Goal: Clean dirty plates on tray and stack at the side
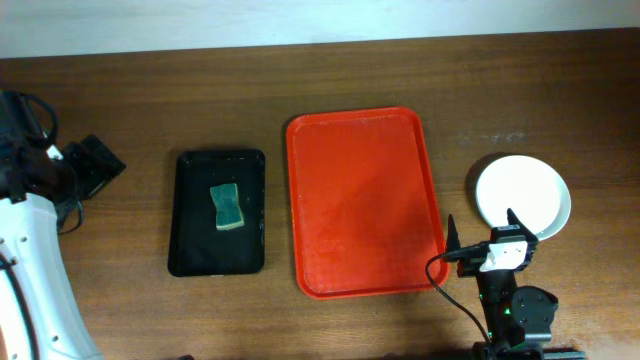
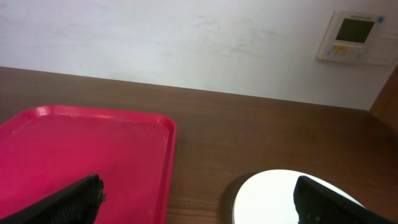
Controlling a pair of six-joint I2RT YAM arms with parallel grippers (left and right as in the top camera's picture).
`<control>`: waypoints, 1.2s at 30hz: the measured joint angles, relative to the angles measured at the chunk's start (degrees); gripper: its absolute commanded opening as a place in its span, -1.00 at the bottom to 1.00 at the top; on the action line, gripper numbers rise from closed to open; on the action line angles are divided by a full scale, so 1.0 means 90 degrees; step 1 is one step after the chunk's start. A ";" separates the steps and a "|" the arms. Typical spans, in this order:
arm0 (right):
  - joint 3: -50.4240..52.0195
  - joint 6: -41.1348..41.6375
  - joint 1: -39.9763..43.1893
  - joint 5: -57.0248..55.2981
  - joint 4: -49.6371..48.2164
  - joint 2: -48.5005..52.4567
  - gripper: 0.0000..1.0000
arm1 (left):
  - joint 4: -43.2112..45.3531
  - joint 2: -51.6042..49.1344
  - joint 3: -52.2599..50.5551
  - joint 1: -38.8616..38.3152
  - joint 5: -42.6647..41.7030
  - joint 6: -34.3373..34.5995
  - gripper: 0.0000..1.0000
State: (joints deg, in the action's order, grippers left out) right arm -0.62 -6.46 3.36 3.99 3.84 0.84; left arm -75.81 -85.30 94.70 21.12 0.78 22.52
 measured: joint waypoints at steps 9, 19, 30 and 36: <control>0.0000 -0.0002 0.0000 -0.0002 0.0000 0.0000 0.96 | 0.3014 0.2191 -0.2467 -0.0952 0.0318 -0.0209 0.99; 0.0000 0.0000 0.0000 -0.0002 0.0002 0.0000 0.96 | 0.6873 0.5248 -0.6402 -0.2191 0.0440 -0.1086 0.99; 0.0000 -0.0002 0.0000 -0.0002 0.0000 0.0000 0.96 | 0.7747 0.9049 -0.8772 -0.2193 0.0471 -0.1219 0.99; 0.0000 0.0000 0.0000 -0.0002 0.0002 0.0000 0.97 | 0.8359 0.9379 -0.9889 -0.2193 0.0491 -0.1222 0.99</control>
State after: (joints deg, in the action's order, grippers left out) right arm -0.62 -6.46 3.36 3.97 3.86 0.84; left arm -0.58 -0.89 5.69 1.39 5.19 11.53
